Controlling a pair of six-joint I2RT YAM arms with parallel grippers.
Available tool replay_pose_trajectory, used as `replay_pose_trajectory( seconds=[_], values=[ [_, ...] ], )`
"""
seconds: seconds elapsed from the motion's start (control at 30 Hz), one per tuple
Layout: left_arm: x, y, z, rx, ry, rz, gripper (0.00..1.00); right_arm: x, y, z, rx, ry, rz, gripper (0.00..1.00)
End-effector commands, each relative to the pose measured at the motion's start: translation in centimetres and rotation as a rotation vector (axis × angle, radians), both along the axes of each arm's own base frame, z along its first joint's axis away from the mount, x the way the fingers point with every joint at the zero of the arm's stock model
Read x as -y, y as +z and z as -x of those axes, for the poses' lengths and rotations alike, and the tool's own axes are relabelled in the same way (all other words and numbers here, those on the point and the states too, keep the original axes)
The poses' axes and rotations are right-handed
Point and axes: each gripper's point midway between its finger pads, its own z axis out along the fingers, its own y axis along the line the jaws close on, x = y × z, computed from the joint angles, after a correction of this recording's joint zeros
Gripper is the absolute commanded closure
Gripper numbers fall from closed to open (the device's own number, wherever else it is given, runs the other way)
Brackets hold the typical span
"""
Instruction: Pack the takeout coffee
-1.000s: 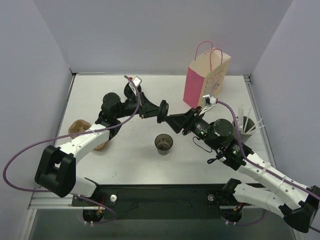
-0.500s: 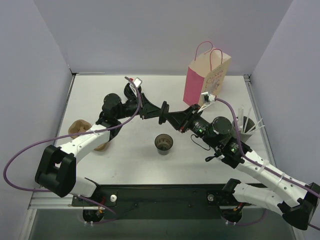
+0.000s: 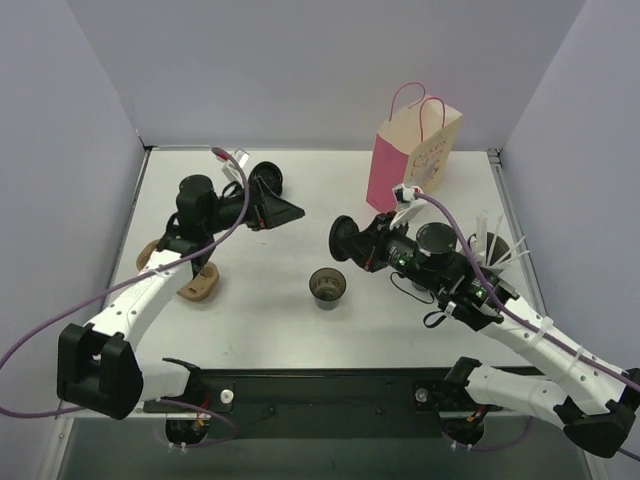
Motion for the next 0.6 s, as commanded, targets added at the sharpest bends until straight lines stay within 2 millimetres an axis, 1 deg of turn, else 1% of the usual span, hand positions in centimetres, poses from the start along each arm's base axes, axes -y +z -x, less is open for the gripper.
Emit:
replay_pose_trajectory(
  seconds=[0.0,0.03,0.07,0.1,0.13,0.17,0.2,0.23,0.27,0.3,0.33,0.37,0.4,0.43,0.47,0.57],
  values=[
    [-5.8,-0.1,-1.6,0.072,0.185,-0.264,0.03,2.1,-4.3,0.4,-0.097,-0.013,0.294,1.0],
    [-7.6,-0.1,-2.3,0.069,0.229,-0.283,0.03,2.2,-6.1,0.5,-0.146,-0.006,0.362,1.0],
    [-8.3,0.0,-2.3,0.074,0.236,-0.293,0.03,2.2,-6.7,0.5,-0.165,-0.003,0.39,1.0],
    [-9.2,-0.3,-2.2,0.063,0.262,-0.319,0.03,2.1,-6.5,0.3,-0.174,-0.001,0.408,1.0],
    [-10.0,-0.5,-2.4,0.055,0.302,-0.339,0.03,2.1,-8.3,0.4,-0.223,0.008,0.472,1.0],
    [-10.6,-1.2,-2.6,0.04,0.34,-0.36,0.03,1.9,-8.9,0.5,-0.243,0.018,0.5,1.0],
    [-10.7,-1.1,-2.4,0.051,0.349,-0.351,0.03,1.4,-8.7,0.4,-0.25,0.031,0.512,1.0],
    [-10.9,-1.4,-2.4,0.048,0.365,-0.356,0.03,1.3,-10.3,0.5,-0.295,0.041,0.572,1.0],
    [-11.6,-1.9,-2.5,0.04,0.407,-0.373,0.03,1.0,-10.7,0.7,-0.304,0.057,0.597,1.0],
    [-12.0,-2.7,-2.2,0.041,0.417,-0.39,0.03,0.6,-11.0,1.0,-0.308,0.07,0.619,1.0],
    [-12.3,-3.1,-2.0,0.042,0.434,-0.406,0.03,0.4,-11.6,0.7,-0.313,0.057,0.658,1.0],
    [-13.3,-3.9,-2.2,0.033,0.484,-0.438,0.03,0.1,-11.7,0.7,-0.313,0.063,0.672,1.0],
    [-13.9,-4.4,-1.8,0.04,0.504,-0.46,0.03,-0.1,-12.2,1.1,-0.324,0.079,0.695,1.0],
    [-14.3,-4.8,-1.6,0.046,0.521,-0.476,0.03,-0.8,-12.7,0.9,-0.339,0.091,0.712,1.0],
    [-14.7,-4.9,-1.5,0.055,0.54,-0.487,0.03,-0.9,-13.1,1.0,-0.35,0.097,0.73,1.0],
    [-15.1,-3.8,-0.9,0.121,0.562,-0.483,0.03,-1.8,-14.1,0.9,-0.377,0.12,0.768,1.0]
  ],
)
